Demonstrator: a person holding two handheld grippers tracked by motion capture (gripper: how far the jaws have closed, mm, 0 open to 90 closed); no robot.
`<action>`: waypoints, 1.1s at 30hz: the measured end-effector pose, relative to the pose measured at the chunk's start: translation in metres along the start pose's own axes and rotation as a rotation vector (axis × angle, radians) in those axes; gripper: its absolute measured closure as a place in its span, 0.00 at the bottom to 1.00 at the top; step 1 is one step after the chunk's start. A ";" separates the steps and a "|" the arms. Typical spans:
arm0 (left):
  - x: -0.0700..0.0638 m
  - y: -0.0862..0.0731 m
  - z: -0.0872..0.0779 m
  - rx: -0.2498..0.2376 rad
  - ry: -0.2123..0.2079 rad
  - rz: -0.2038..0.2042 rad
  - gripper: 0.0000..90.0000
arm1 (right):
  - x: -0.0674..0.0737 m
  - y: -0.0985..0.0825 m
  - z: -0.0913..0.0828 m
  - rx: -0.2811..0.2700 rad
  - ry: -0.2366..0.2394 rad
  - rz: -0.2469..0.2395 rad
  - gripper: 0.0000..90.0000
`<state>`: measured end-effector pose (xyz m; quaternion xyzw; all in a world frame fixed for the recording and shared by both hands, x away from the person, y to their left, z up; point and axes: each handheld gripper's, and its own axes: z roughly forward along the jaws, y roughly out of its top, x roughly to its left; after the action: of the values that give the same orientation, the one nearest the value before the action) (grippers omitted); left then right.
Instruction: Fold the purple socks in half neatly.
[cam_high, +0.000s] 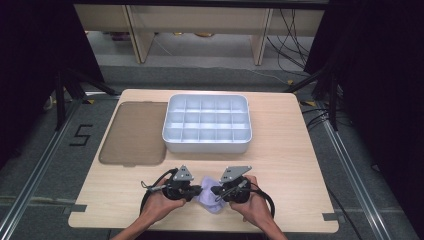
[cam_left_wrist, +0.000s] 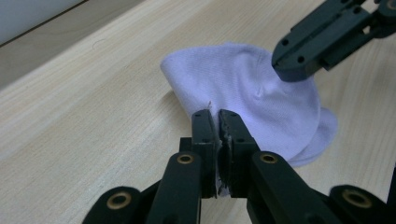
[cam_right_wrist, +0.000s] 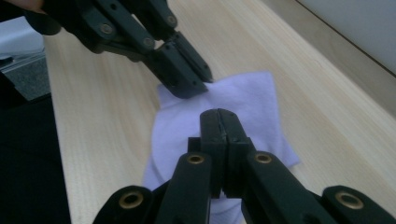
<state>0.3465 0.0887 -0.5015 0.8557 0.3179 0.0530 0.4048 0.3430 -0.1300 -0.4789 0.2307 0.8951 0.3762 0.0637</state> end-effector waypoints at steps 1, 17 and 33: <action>0.000 0.000 0.000 0.000 0.002 0.002 0.94 | 0.002 0.000 0.000 -0.003 -0.003 0.005 1.00; -0.004 0.001 -0.005 0.025 0.043 0.074 0.94 | 0.004 0.007 0.012 0.006 0.017 -0.021 1.00; -0.005 0.003 -0.011 0.017 0.060 0.117 0.94 | -0.021 0.009 0.009 0.018 -0.068 0.018 1.00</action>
<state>0.3400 0.0913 -0.4910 0.8742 0.2796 0.0997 0.3841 0.3674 -0.1286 -0.4805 0.2521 0.8937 0.3605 0.0885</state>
